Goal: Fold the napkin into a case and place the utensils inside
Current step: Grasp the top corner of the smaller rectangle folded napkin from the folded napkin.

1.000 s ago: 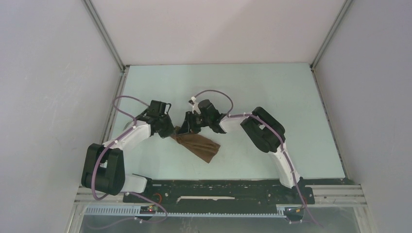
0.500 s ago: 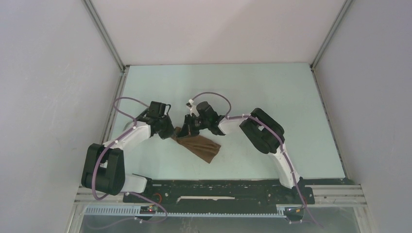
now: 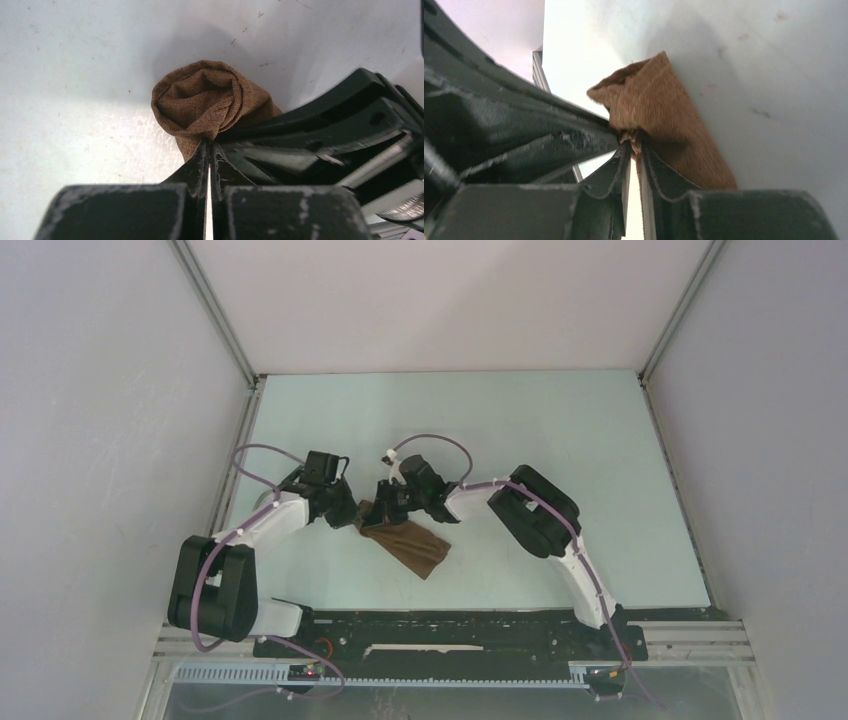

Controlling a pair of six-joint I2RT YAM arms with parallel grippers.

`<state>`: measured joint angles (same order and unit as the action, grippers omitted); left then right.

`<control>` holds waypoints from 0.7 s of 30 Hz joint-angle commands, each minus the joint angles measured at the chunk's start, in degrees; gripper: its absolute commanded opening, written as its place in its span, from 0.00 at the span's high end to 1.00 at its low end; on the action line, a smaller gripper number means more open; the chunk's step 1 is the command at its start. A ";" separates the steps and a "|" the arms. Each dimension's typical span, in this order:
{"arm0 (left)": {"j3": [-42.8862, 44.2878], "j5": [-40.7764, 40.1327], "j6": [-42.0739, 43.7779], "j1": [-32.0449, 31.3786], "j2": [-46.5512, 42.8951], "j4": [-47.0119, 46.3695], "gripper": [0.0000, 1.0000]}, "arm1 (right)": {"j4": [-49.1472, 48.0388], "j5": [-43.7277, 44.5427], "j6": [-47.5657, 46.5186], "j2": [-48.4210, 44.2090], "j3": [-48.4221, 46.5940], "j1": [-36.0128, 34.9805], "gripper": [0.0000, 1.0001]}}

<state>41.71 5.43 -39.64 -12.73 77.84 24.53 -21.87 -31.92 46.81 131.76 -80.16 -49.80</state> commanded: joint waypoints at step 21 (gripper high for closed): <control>3.32 3.59 -1.84 -0.49 2.59 -1.77 1.00 | 7.12 5.38 -8.17 -4.88 4.06 -1.10 0.71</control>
<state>42.33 7.88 -39.77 -12.97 79.92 23.24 -12.23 -29.50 37.85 121.89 -74.30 -48.56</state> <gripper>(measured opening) 0.003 0.310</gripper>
